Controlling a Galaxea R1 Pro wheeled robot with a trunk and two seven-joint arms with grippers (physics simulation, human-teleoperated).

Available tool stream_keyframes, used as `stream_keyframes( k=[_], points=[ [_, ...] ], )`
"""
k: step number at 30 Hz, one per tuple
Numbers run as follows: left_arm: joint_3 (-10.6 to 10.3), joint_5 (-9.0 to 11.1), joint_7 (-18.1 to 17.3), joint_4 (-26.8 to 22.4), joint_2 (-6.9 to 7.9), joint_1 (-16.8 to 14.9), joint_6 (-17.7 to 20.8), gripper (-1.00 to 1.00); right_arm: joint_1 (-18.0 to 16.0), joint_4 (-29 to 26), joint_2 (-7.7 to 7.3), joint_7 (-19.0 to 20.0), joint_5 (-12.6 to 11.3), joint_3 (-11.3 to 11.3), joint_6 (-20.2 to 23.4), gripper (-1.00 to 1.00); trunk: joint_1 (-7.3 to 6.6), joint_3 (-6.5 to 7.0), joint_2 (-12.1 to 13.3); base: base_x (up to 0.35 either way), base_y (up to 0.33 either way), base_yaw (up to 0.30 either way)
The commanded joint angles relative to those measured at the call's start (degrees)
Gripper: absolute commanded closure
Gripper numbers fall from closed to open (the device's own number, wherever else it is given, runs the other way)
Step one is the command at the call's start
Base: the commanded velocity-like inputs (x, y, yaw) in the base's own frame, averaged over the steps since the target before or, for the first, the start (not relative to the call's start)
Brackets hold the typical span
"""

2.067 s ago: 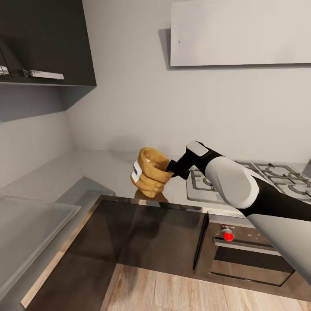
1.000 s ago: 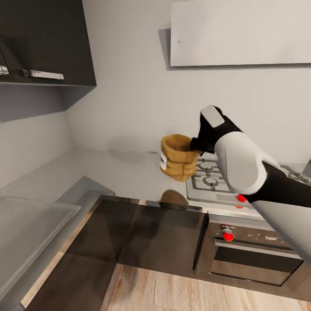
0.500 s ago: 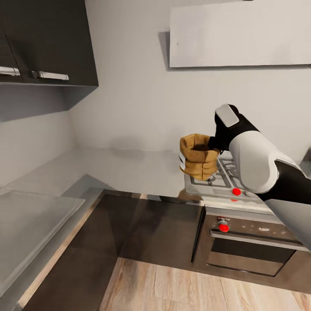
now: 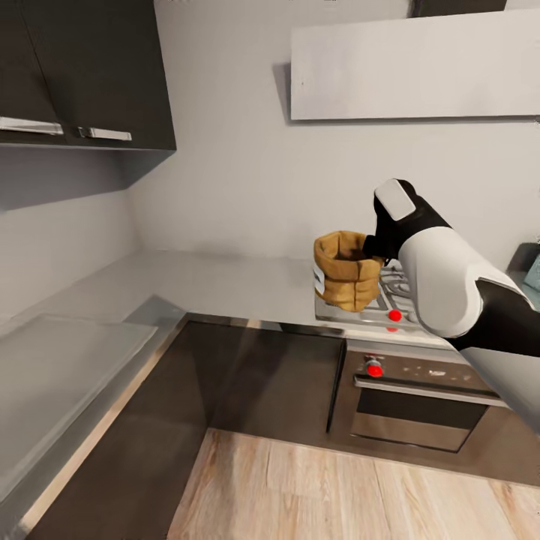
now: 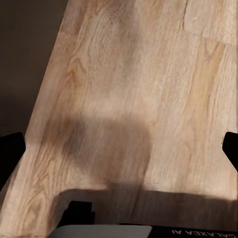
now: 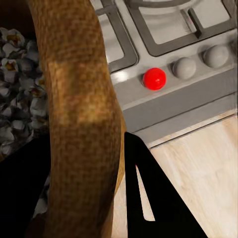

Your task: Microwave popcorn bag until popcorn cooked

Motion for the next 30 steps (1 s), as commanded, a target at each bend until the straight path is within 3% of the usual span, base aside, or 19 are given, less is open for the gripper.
stream_keyframes(
  k=[1,8,18,30],
  points=[
    [0.23,-0.02,-0.03,0.02,-0.04,-0.03,-0.17,-1.0,0.04,-0.3,0.01,-0.64,-0.61,0.08,0.26,1.0,-0.03,-0.06,-0.03,-0.282,-0.131,0.0],
    [0.17,-0.07,0.06,0.02,-1.13,-0.03,-0.17,-1.0,0.15,-0.5,0.31,-0.83,-0.68,0.36,0.26,1.0,-0.03,-0.06,-0.03,-0.257,-0.22,0.0],
    [0.1,-0.16,0.06,0.0,-1.25,-0.03,-0.2,-1.0,0.21,-0.5,0.61,-0.73,-0.75,0.32,0.26,1.0,-0.03,-0.06,-0.03,-0.177,-0.306,-0.186],
    [0.22,-0.03,0.06,0.01,-1.19,-0.12,-0.35,-1.0,0.39,-0.5,0.88,-0.5,-0.89,0.21,0.26,1.0,-0.03,-0.06,-0.03,-0.254,-0.269,-0.014]
  ],
)
